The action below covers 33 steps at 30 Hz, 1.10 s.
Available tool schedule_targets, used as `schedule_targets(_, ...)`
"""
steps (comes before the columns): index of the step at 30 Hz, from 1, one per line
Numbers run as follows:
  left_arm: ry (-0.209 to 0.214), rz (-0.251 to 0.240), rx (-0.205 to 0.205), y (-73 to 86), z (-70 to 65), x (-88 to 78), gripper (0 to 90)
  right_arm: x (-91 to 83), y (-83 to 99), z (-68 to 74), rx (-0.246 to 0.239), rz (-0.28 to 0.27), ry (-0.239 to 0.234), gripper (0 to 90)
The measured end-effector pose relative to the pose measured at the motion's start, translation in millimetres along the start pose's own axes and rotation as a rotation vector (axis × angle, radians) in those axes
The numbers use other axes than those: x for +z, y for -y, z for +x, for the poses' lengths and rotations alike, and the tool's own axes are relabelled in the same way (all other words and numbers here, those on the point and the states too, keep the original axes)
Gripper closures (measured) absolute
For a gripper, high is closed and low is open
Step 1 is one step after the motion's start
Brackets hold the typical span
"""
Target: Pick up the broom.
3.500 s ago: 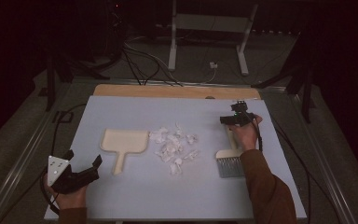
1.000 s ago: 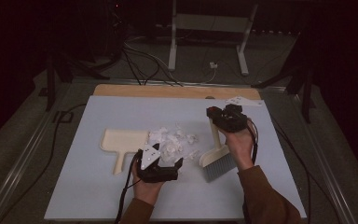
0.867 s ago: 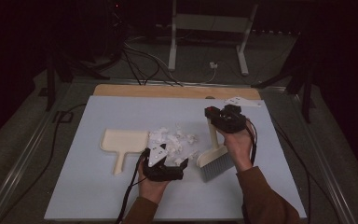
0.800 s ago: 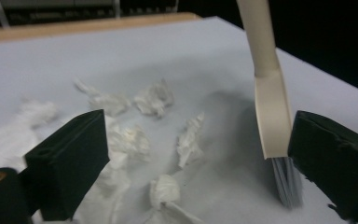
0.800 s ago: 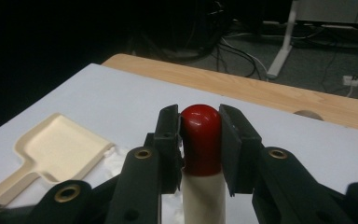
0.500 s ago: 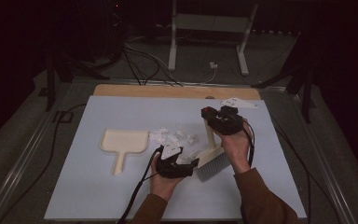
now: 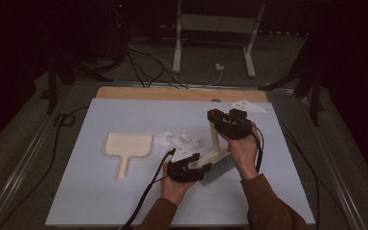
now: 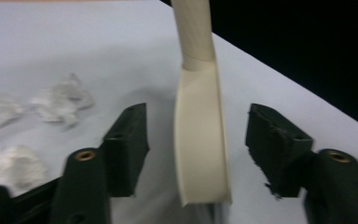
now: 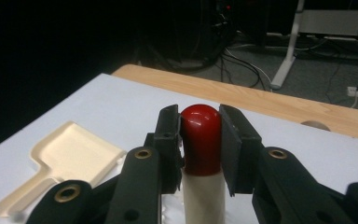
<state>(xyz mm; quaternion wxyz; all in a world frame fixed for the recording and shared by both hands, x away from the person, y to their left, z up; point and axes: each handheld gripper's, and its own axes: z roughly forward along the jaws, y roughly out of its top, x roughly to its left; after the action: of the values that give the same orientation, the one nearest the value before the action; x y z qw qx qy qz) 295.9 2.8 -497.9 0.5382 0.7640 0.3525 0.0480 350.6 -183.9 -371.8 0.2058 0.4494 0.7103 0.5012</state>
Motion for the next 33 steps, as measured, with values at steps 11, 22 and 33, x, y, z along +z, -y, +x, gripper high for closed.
schedule_targets(11,0.043,0.049,-0.033,-0.6,5.0,6.8,68.2,-5.2,0.6,-4.4,0.007,-0.021,-0.071,67.9)
schedule_targets(22,0.073,0.047,-0.042,-1.1,4.9,4.9,69.5,7.7,6.6,-17.6,0.019,0.101,-0.058,1.5)
schedule_targets(33,0.097,0.028,-0.060,-8.2,7.1,-10.8,69.6,7.1,10.3,-27.7,0.006,0.069,-0.188,0.0)
